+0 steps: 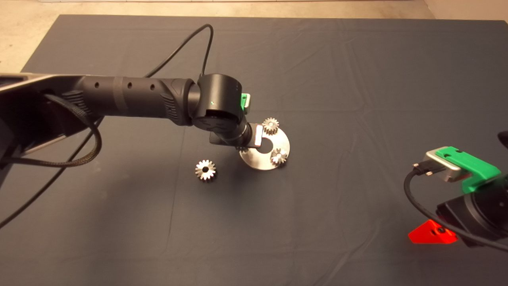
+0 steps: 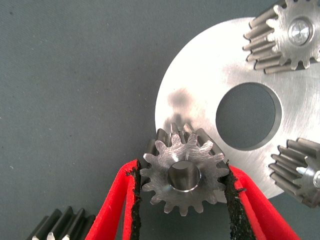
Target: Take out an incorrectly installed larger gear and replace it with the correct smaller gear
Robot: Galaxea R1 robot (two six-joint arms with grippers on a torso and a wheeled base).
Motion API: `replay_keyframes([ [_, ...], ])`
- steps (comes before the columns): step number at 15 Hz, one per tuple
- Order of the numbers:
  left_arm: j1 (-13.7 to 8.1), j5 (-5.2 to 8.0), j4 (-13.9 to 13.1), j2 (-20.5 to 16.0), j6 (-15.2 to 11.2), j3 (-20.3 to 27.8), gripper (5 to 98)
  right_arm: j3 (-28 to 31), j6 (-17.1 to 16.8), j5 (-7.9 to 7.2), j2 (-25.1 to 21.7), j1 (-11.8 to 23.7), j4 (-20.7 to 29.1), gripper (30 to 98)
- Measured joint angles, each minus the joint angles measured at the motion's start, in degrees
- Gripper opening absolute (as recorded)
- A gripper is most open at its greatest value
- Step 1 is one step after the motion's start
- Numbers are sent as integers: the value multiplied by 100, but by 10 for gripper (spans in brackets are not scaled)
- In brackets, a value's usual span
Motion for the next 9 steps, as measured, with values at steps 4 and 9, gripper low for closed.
replay_keyframes([
  [4,-2,14,85,77,174,-111,352,0,0,0,0,0,0,977],
  [9,-2,33,99,162,232,-185,352,0,0,0,0,0,0,977],
])
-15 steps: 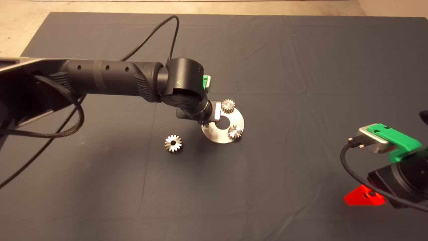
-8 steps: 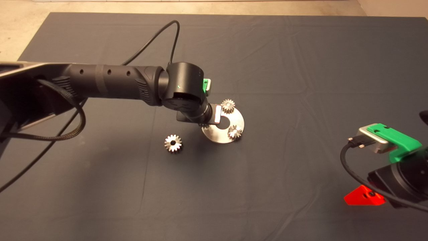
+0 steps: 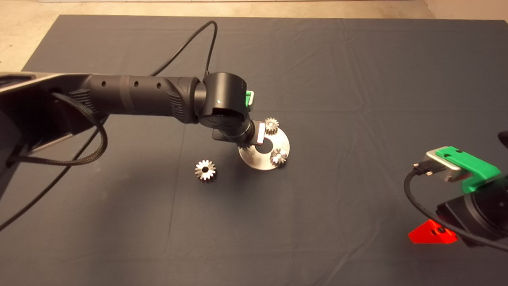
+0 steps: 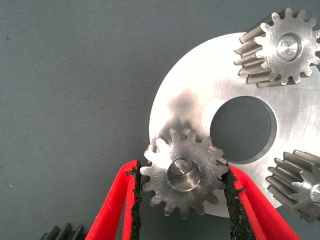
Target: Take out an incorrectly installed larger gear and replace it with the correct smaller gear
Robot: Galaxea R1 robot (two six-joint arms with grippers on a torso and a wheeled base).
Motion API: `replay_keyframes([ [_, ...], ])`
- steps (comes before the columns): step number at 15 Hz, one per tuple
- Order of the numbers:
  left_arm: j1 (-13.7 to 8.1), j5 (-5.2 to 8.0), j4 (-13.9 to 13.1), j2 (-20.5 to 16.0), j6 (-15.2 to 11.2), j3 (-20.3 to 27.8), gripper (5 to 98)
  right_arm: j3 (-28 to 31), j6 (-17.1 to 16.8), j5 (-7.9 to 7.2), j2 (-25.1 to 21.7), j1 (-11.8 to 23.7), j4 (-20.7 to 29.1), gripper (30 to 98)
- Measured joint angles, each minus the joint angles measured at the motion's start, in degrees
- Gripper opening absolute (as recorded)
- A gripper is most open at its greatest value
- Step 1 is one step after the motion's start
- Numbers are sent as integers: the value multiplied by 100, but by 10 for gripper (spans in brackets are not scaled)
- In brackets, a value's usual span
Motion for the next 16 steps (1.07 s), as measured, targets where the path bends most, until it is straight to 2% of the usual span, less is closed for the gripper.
replay_keyframes([
  [12,2,5,4,-60,0,168,352,0,0,0,0,0,0,977],
  [16,2,0,12,-262,-49,260,352,0,0,0,-2,0,0,977],
])
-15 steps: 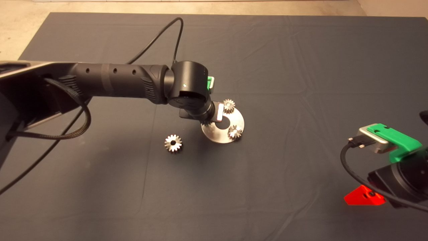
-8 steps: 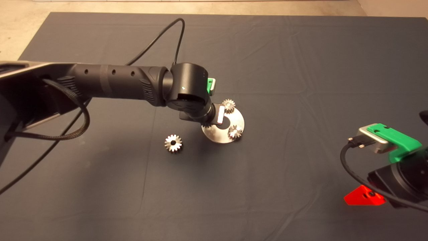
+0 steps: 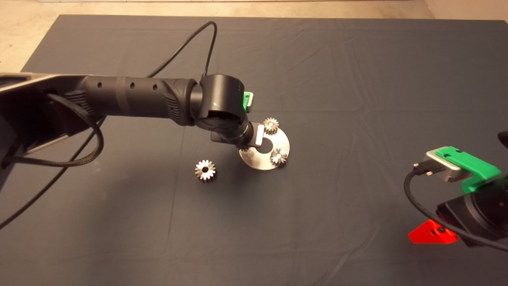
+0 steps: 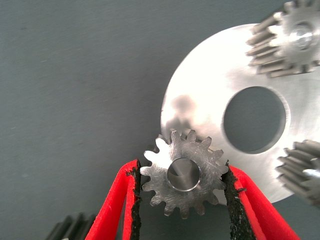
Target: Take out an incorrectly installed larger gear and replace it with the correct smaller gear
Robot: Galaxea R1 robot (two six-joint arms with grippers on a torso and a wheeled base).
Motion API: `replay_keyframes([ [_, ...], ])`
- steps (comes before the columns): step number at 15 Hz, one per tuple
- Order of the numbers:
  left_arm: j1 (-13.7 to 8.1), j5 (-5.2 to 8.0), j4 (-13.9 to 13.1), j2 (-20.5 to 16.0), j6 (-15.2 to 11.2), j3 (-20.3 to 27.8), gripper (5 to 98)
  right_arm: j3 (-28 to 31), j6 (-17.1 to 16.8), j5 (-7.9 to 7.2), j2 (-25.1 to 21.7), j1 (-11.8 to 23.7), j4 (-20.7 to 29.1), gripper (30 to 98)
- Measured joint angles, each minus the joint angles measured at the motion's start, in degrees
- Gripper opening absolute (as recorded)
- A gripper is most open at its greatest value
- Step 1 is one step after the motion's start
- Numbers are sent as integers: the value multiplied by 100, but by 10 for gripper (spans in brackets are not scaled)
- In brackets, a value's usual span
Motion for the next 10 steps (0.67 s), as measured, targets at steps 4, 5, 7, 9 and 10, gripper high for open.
replay_keyframes([
  [4,0,0,5,-100,-14,17,352,0,0,2,2,0,0,977],
  [5,0,-8,3,-75,-15,20,352,0,0,0,2,0,0,977],
  [7,-2,-20,5,-55,-15,20,352,0,0,0,2,0,0,977],
  [9,-2,-20,5,-43,-17,20,352,0,0,0,2,0,0,977],
  [10,-2,-20,4,-43,-22,20,352,0,0,0,2,0,0,977],
])
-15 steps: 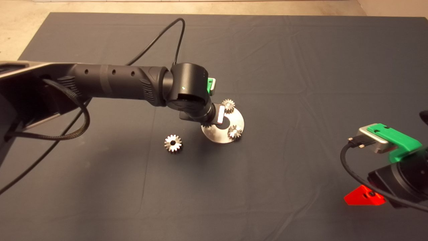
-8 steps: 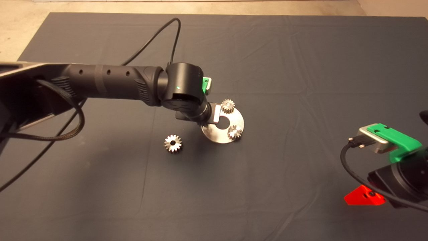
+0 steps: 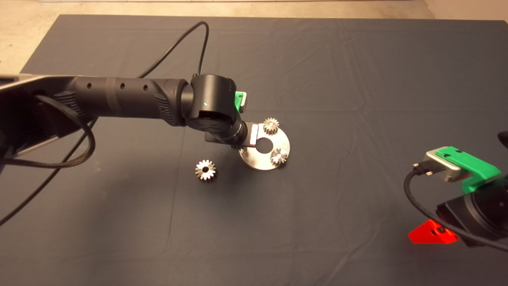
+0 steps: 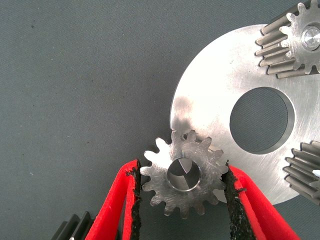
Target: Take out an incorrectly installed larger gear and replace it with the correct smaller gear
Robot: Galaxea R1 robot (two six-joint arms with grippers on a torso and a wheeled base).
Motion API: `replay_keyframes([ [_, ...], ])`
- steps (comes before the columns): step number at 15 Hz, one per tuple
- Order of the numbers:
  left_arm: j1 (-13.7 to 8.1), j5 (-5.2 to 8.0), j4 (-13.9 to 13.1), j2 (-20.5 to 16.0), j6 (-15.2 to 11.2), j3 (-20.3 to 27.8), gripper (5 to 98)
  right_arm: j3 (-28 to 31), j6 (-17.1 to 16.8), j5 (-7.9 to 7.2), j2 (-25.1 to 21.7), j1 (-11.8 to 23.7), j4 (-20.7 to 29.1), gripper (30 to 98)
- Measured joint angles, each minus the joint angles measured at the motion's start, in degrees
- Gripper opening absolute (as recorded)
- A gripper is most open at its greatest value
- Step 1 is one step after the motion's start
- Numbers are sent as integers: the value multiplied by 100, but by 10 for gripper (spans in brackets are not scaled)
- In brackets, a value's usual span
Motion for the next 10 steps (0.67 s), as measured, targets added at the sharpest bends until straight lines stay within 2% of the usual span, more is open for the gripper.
replay_keyframes([
  [4,0,-2,1,0,-28,0,352,0,0,0,0,0,0,977],
  [7,0,-146,1,0,-33,0,352,0,0,0,-2,0,0,977],
  [10,0,-194,3,0,-39,0,352,0,0,0,-1,0,0,977],
])
